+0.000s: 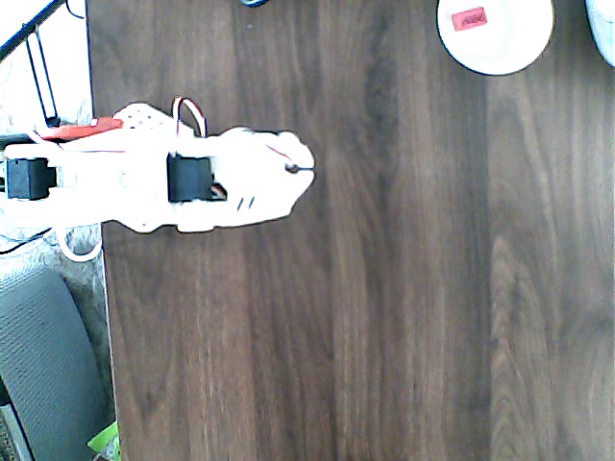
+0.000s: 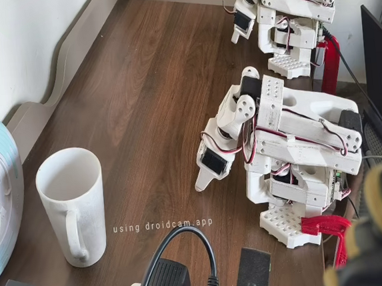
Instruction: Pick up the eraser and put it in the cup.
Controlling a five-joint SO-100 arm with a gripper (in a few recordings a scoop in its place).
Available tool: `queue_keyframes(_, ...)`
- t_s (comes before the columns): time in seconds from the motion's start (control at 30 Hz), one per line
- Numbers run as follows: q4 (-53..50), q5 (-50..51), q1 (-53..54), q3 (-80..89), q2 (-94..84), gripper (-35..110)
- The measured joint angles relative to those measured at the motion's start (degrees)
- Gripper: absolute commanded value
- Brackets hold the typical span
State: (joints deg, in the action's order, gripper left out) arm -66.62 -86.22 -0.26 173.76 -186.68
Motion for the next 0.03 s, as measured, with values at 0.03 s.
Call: queue_keyframes(0.03, 0.00, 0.00, 0.00, 0.00, 0.00, 1)
